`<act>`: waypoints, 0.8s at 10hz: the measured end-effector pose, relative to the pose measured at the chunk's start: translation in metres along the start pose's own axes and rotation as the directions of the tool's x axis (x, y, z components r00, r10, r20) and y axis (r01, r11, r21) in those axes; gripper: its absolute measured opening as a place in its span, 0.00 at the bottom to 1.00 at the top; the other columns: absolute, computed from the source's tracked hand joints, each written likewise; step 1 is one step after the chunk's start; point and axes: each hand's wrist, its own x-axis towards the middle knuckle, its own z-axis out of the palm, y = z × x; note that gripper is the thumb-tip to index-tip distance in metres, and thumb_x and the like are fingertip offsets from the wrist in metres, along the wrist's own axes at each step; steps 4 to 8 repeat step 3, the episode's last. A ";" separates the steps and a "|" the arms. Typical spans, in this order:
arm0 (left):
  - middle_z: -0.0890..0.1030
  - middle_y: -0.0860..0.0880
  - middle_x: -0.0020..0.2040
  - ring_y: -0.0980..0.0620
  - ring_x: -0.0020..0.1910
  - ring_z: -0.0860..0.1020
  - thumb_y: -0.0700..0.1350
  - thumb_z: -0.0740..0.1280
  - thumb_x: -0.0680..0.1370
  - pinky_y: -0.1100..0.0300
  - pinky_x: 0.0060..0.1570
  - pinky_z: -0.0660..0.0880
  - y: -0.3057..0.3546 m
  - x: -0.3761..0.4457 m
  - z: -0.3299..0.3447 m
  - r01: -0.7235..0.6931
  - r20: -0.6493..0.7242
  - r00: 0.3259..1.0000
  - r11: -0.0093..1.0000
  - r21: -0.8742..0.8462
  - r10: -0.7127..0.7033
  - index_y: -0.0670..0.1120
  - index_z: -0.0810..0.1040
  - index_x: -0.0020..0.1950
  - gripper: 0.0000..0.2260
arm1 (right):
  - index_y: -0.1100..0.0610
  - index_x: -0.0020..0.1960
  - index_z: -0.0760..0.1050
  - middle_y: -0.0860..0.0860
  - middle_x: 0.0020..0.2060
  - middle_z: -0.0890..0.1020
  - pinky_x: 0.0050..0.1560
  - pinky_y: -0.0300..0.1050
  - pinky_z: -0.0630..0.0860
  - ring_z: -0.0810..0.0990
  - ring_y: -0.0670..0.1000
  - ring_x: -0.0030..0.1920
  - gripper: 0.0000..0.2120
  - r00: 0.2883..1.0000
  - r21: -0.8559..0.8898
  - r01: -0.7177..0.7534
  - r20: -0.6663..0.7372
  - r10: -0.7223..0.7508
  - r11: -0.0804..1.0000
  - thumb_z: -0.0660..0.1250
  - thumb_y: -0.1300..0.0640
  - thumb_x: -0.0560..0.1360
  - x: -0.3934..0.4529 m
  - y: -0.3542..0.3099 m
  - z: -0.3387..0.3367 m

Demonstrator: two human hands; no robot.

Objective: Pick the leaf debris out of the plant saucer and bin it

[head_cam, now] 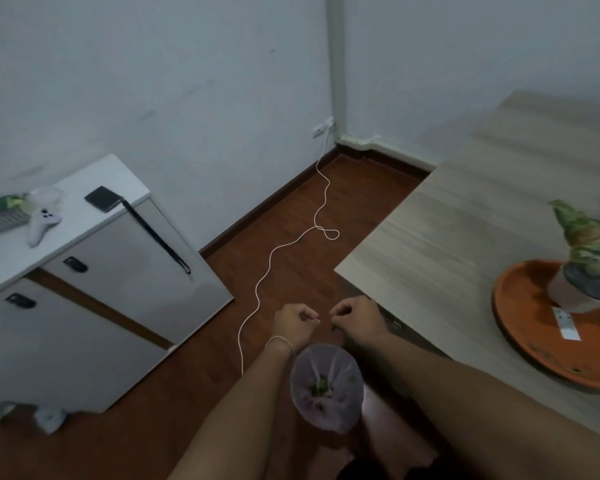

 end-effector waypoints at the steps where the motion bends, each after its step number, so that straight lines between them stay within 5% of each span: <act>1: 0.84 0.46 0.35 0.54 0.33 0.79 0.43 0.74 0.66 0.63 0.40 0.75 -0.012 0.000 -0.005 -0.026 0.010 1.000 1.000 0.010 0.026 0.47 0.84 0.39 0.03 | 0.50 0.36 0.84 0.47 0.33 0.86 0.49 0.41 0.78 0.83 0.46 0.40 0.04 1.000 -0.042 0.001 0.007 0.000 0.999 0.74 0.58 0.68 0.002 -0.001 0.006; 3: 0.86 0.47 0.37 0.55 0.35 0.80 0.43 0.75 0.67 0.65 0.41 0.74 -0.025 0.006 -0.001 -0.045 0.035 0.998 0.999 -0.015 0.045 0.46 0.85 0.40 0.04 | 0.53 0.45 0.86 0.45 0.36 0.83 0.45 0.36 0.73 0.82 0.44 0.41 0.05 1.000 -0.027 -0.002 -0.029 0.001 1.000 0.72 0.58 0.71 0.003 0.006 0.008; 8: 0.86 0.47 0.37 0.55 0.35 0.80 0.43 0.75 0.67 0.65 0.41 0.74 -0.025 0.006 -0.001 -0.045 0.035 0.998 0.999 -0.015 0.045 0.46 0.85 0.40 0.04 | 0.53 0.45 0.86 0.45 0.36 0.83 0.45 0.36 0.73 0.82 0.44 0.41 0.05 1.000 -0.027 -0.002 -0.029 0.001 1.000 0.72 0.58 0.71 0.003 0.006 0.008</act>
